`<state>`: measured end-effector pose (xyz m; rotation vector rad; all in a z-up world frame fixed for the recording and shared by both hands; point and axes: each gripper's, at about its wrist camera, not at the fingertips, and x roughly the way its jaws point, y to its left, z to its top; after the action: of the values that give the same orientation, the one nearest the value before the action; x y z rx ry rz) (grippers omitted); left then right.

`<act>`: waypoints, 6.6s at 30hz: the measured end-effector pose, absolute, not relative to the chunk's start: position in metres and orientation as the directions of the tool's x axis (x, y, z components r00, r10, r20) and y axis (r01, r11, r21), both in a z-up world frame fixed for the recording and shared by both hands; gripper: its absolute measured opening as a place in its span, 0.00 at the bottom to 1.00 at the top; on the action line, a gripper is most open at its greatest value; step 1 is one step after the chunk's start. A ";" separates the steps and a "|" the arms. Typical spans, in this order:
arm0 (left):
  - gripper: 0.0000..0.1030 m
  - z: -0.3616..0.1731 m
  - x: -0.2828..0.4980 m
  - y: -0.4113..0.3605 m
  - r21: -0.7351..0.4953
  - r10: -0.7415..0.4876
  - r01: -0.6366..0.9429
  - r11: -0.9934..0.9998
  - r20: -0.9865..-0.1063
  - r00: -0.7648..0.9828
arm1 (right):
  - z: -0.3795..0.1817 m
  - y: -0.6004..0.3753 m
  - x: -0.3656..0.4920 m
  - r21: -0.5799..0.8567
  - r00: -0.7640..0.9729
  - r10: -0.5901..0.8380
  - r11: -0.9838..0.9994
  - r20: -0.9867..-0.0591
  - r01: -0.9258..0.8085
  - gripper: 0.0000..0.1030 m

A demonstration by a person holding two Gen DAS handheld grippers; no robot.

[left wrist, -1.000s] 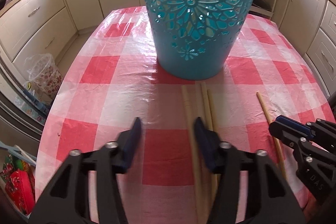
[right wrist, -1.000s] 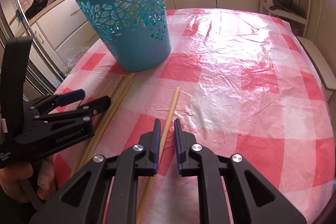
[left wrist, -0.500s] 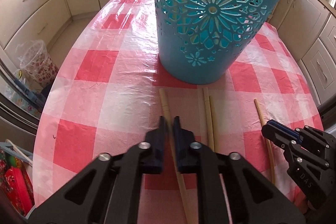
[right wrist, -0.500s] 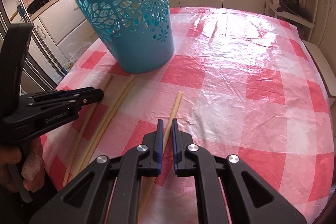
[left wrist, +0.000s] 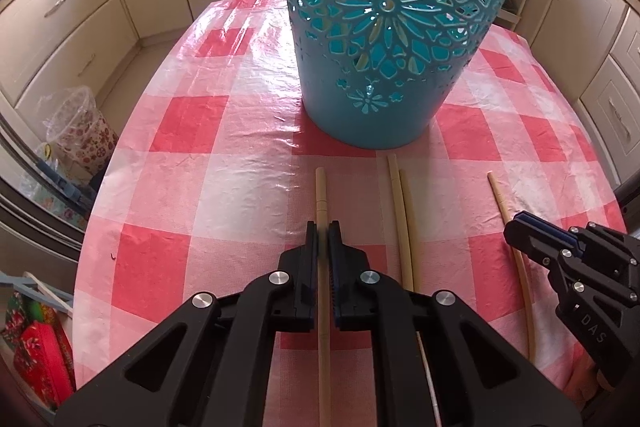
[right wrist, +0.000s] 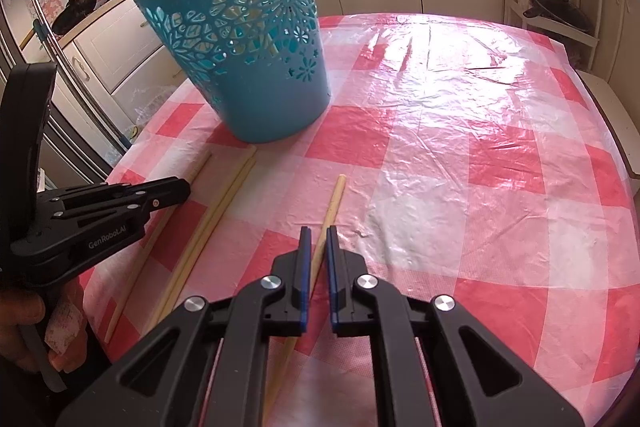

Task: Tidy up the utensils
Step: 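Lift the stick with the left gripper and drop it into the teal basket, then close the right gripper on a single wooden stick, then lift the stick with the right gripper and drop it into the teal basket, then return the open right gripper to the last sticks on the table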

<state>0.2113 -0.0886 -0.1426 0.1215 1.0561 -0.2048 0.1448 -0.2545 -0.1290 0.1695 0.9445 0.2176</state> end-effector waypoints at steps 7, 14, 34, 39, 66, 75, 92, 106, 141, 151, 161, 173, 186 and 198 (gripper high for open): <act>0.05 -0.142 0.211 -0.088 0.004 -0.116 0.240 0.971 -0.867 0.484 | -0.130 -0.251 0.144 0.237 0.572 0.255 0.966 -0.780 -0.106 0.08; 0.05 -0.114 0.194 -0.048 -0.179 -0.260 0.199 0.964 -0.806 0.532 | -0.131 -0.260 0.144 0.272 0.571 0.280 0.957 -0.772 -0.103 0.08; 0.05 0.035 0.187 -0.017 -0.355 -0.411 0.256 0.899 -0.487 0.770 | -0.132 -0.270 0.145 0.313 0.569 0.311 0.945 -0.761 -0.098 0.08; 0.05 0.067 0.208 -0.030 -0.351 -0.400 0.268 0.897 -0.388 0.831 | -0.132 -0.271 0.144 0.317 0.570 0.315 0.943 -0.759 -0.098 0.08; 0.05 0.029 0.314 -0.091 -0.270 -0.299 0.217 0.938 -0.316 0.900 | -0.131 -0.265 0.145 0.361 0.557 0.381 0.920 -0.738 -0.152 0.28; 0.05 0.010 0.300 -0.095 -0.196 -0.289 0.229 0.954 -0.381 0.878 | -0.130 -0.265 0.145 0.359 0.557 0.380 0.921 -0.738 -0.153 0.28; 0.72 -0.062 0.208 -0.008 -0.133 -0.112 0.040 0.990 -0.590 0.799 | -0.128 -0.261 0.145 0.312 0.573 0.321 0.943 -0.754 -0.119 0.28; 0.76 -0.141 0.219 0.007 -0.149 -0.136 0.033 0.988 -0.764 0.630 | -0.127 -0.211 0.151 -0.066 0.579 0.024 0.989 -0.815 -0.134 0.10; 0.77 -0.142 0.223 0.003 -0.169 -0.156 0.037 0.985 -0.779 0.607 | 0.055 -0.266 0.130 0.443 0.832 0.436 0.856 -0.344 -0.265 0.04; 0.78 -0.142 0.223 0.003 -0.167 -0.155 0.036 0.985 -0.780 0.607 | 0.113 -0.269 0.156 0.389 0.874 0.414 0.871 -0.254 -0.299 0.04; 0.78 -0.142 0.223 0.003 -0.169 -0.152 0.030 0.985 -0.778 0.609 | 0.071 -0.235 0.225 0.282 0.866 0.336 0.929 -0.371 -0.240 0.04; 0.79 -0.143 0.222 0.004 -0.166 -0.142 0.018 0.986 -0.777 0.613 | 0.016 -0.234 0.219 0.293 0.838 0.265 0.947 -0.476 -0.133 0.06; 0.82 -0.129 0.201 0.002 -0.094 -0.062 -0.012 0.995 -0.737 0.674 | -0.047 -0.256 0.088 0.299 0.786 0.177 0.954 -0.592 0.010 0.24; 0.88 -0.098 0.150 0.005 -0.033 -0.034 0.014 0.999 -0.704 0.710 | -0.099 -0.223 0.083 0.285 0.682 0.224 0.958 -0.697 -0.023 0.24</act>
<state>0.1499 0.0048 -0.0977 -0.0260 0.7813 -0.0266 0.0834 -0.2231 -0.0994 0.2634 0.8114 0.1401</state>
